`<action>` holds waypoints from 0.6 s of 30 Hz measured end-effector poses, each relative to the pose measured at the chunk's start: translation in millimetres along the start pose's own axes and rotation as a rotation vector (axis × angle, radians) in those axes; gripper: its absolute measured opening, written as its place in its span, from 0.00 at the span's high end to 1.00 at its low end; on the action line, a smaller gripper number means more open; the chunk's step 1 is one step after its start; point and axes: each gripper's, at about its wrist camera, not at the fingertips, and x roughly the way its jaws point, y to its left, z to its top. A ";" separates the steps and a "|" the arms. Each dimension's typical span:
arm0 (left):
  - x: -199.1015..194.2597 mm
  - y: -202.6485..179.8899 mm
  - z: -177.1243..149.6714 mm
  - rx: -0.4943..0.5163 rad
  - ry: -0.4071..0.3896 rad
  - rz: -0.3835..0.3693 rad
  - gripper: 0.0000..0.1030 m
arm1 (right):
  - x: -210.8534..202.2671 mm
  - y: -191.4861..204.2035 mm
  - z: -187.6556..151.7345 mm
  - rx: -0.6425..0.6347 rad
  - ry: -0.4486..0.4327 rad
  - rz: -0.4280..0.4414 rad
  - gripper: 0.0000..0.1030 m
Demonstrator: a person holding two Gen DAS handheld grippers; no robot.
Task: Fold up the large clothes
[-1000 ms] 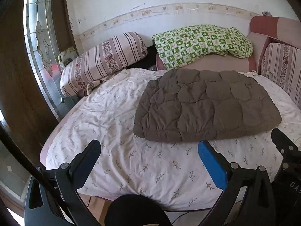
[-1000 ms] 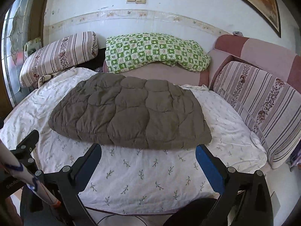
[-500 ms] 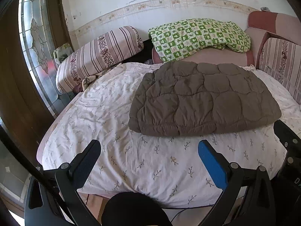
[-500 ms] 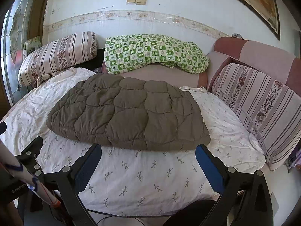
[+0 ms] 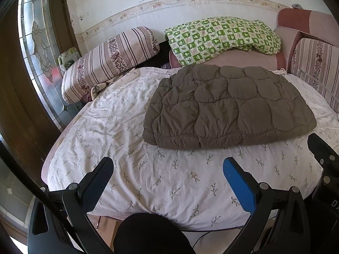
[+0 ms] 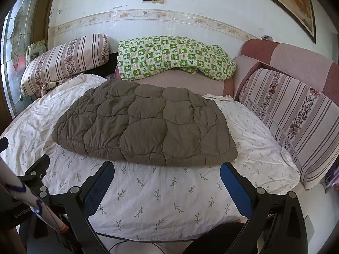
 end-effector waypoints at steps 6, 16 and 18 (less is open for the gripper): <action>1.1 -0.9 0.3 0.002 0.004 0.001 0.00 | 0.1 0.8 -2.3 0.003 0.006 0.000 0.01; 3.2 -2.8 -2.3 0.012 0.009 -0.003 0.00 | 4.6 2.9 -5.7 0.003 0.023 0.001 0.01; 3.2 -3.7 -4.6 0.016 0.009 -0.001 0.00 | 5.2 3.6 -6.0 0.003 0.025 0.000 0.01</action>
